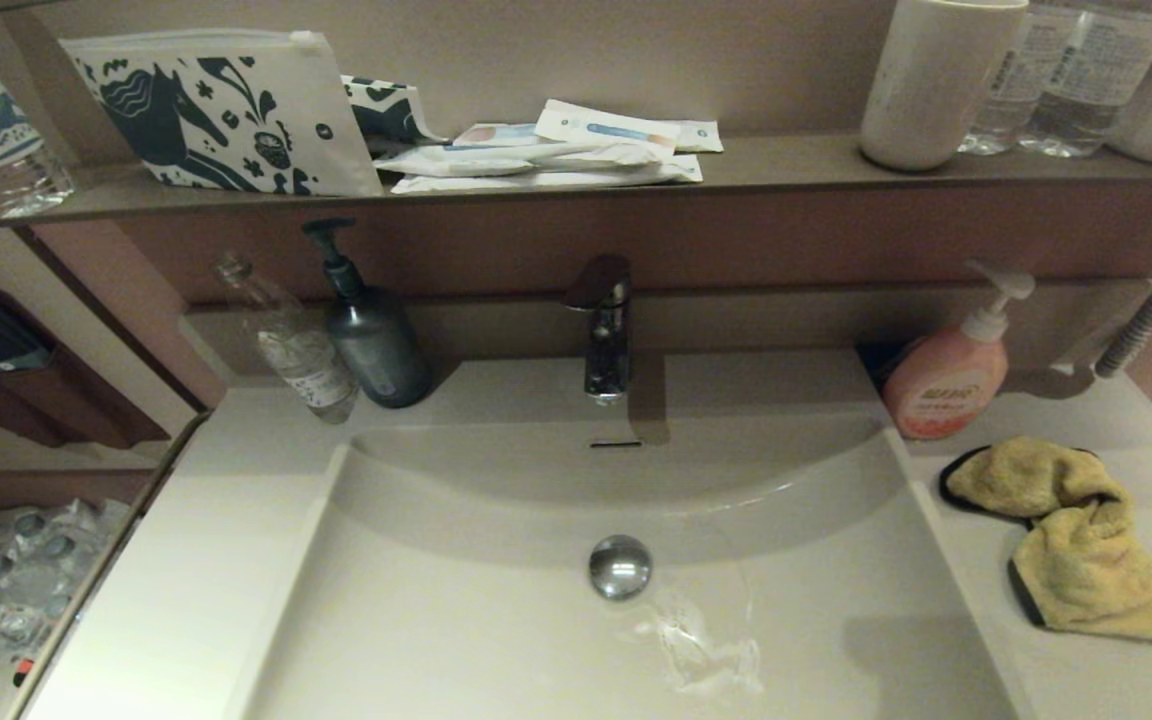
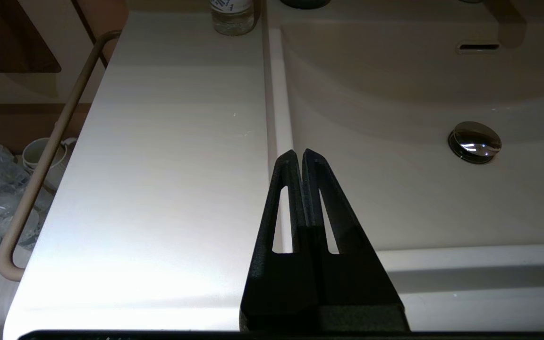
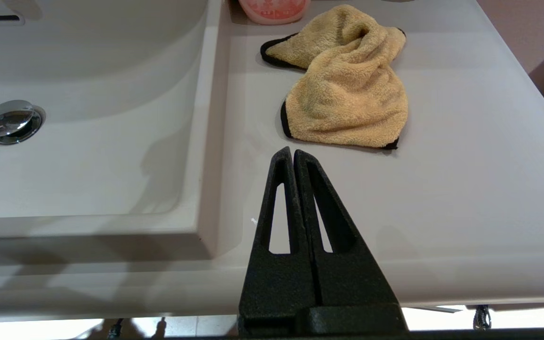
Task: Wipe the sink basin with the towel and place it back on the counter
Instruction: Turn on the faucet
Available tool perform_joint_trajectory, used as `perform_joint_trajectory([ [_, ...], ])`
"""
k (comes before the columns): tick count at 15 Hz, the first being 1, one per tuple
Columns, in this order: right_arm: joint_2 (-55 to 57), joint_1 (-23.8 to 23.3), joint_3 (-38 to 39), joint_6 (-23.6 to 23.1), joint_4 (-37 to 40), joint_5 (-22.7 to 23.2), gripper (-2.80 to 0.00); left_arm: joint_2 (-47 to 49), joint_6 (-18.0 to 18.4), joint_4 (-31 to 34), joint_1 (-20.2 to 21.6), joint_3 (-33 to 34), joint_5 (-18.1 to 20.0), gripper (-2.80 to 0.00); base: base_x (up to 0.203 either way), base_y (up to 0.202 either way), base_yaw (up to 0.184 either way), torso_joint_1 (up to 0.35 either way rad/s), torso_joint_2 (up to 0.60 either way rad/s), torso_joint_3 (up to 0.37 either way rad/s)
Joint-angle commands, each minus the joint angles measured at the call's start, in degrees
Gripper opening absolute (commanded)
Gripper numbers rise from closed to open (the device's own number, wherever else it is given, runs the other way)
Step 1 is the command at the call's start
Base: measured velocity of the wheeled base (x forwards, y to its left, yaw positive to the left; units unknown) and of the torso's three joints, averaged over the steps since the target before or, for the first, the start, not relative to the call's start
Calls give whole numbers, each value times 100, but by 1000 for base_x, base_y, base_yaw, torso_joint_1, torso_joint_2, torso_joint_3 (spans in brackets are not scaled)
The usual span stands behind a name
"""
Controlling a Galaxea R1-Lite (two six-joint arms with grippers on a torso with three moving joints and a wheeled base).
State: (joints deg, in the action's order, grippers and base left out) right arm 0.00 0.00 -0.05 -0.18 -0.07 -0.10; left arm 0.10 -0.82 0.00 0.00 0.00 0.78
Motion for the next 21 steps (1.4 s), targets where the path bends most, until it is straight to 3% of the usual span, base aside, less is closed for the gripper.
perform_joint_trajectory([
  [1, 9, 0, 5, 1, -1, 1, -280, 8, -3, 0, 0, 0, 1, -280, 0, 0, 0, 0, 0, 0],
  [21, 9, 9, -4, -8, -1, 1, -280, 8, 33, 0, 0, 0, 3, -280, 0, 0, 0, 0, 0, 0],
])
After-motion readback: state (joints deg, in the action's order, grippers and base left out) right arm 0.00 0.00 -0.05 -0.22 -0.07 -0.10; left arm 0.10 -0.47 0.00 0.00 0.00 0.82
